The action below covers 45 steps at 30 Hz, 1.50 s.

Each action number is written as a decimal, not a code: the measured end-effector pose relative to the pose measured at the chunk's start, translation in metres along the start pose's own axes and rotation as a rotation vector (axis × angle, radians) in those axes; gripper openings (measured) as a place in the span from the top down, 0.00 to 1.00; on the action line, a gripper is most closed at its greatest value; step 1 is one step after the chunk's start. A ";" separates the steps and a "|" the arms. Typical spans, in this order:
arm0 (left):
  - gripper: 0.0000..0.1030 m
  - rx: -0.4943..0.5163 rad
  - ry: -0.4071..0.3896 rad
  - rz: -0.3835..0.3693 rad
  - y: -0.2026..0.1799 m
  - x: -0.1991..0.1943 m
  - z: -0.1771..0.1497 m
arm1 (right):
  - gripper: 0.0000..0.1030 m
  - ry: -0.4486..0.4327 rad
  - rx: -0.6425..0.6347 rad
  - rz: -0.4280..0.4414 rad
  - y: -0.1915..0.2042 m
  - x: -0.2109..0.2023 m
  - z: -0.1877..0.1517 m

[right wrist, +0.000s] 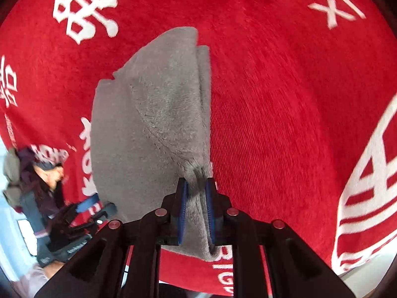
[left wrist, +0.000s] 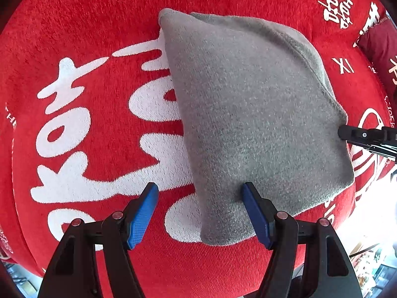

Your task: Fold small clothes

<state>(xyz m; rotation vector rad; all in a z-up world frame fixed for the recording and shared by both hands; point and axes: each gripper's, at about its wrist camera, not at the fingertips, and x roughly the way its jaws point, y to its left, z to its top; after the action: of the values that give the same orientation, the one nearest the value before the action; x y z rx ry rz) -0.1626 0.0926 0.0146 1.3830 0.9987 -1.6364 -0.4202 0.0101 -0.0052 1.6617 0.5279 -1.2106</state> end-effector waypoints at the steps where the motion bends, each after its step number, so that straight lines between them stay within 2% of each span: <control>1: 0.31 0.001 -0.001 0.001 0.000 0.000 -0.001 | 0.83 -0.004 -0.006 -0.003 0.002 -0.002 0.000; 5: 0.31 -0.003 0.008 -0.002 0.000 0.001 0.000 | 0.83 0.010 -0.047 -0.038 0.007 -0.004 -0.005; 9: 0.31 -0.010 0.013 -0.004 0.001 0.001 0.001 | 0.82 0.015 -0.026 -0.035 0.005 -0.006 -0.008; 16: 0.31 -0.012 0.016 -0.011 0.002 0.003 0.000 | 0.67 0.026 -0.009 -0.045 0.000 -0.006 -0.015; 22: 0.31 -0.014 0.019 -0.018 0.005 0.003 -0.001 | 0.60 0.029 -0.001 -0.046 -0.004 -0.008 -0.017; 23: 0.29 -0.016 0.023 -0.020 0.006 0.003 -0.001 | 0.59 0.029 -0.002 -0.047 -0.004 -0.008 -0.016; 24: 0.18 -0.015 0.025 -0.018 0.007 0.003 -0.001 | 0.58 0.027 -0.003 -0.048 -0.004 -0.009 -0.016; 25: 0.15 -0.016 0.023 -0.004 0.008 0.003 -0.001 | 0.58 0.027 -0.003 -0.047 -0.005 -0.009 -0.015; 27: 0.14 -0.008 0.019 0.003 0.008 0.003 -0.001 | 0.56 0.026 0.001 -0.046 -0.005 -0.010 -0.014; 31: 0.14 -0.027 0.042 -0.043 0.012 0.004 -0.002 | 0.50 0.027 0.007 -0.037 -0.008 -0.009 -0.012; 36: 0.14 -0.098 0.071 -0.089 0.026 0.005 0.000 | 0.44 0.020 0.009 -0.008 -0.011 -0.012 -0.009; 39: 0.14 -0.122 0.097 -0.100 0.032 0.008 0.001 | 0.33 0.016 0.024 0.028 -0.014 -0.014 -0.004; 42: 0.14 -0.146 0.099 -0.127 0.039 0.007 0.004 | 0.32 0.028 0.037 0.063 -0.018 -0.014 0.002; 45: 0.14 -0.199 0.057 -0.208 0.051 -0.004 0.012 | 0.32 0.027 0.029 0.099 -0.019 -0.014 0.014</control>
<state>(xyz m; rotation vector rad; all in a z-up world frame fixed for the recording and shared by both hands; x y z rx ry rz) -0.1207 0.0613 0.0151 1.2313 1.3388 -1.6025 -0.4475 0.0091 -0.0018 1.7108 0.4417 -1.1296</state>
